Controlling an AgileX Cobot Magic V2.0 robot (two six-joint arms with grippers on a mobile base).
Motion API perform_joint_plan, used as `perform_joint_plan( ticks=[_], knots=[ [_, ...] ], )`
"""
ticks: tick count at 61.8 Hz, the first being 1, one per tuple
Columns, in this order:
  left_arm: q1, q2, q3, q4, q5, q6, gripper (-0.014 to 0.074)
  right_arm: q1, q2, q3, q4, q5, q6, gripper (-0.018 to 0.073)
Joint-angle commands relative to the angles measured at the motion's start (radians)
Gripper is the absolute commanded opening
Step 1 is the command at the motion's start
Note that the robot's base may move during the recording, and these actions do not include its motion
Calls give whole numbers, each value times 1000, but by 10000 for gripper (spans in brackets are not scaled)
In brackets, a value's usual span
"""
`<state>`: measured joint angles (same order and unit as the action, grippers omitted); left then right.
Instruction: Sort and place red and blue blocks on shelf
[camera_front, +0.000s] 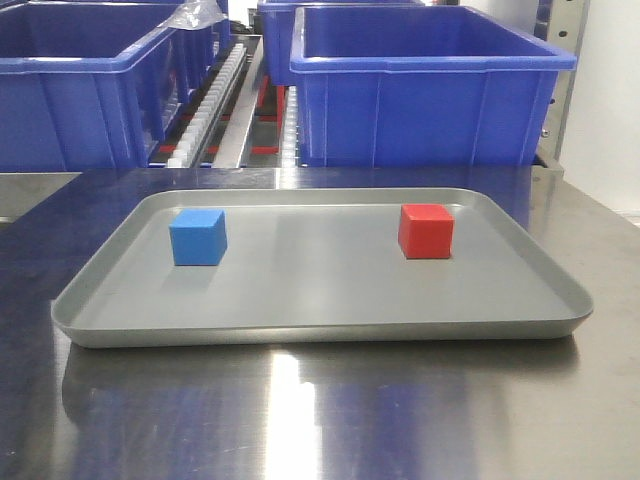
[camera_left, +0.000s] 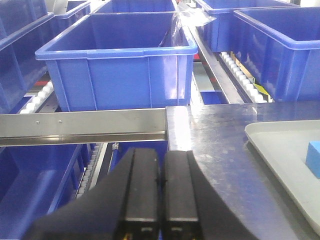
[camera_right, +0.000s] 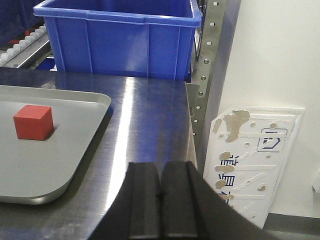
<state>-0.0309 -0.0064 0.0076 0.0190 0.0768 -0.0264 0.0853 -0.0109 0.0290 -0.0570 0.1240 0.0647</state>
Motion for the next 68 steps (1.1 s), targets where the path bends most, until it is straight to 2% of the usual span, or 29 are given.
perform_joint_plan(
  ticks=[1,31,42,55,68],
  knots=[
    [-5,-20,45,-6,-91,0,124,-6,-20,-23,-11,-99,-5,49],
    [-5,-20,45,-6,-91,0,124,-6,-20,-23,-8,-99,-5,49],
    [-5,-20,45,-6,-91,0,123,-6,-20,-39,57,-57,-4,49],
    [-5,-20,45,-6,-91,0,123,-6,44,-133,70,20,-4,49],
    [-5,-20,45,-6,-91,0,123,-6,252,-304,70,95,-5,49]
  ],
)
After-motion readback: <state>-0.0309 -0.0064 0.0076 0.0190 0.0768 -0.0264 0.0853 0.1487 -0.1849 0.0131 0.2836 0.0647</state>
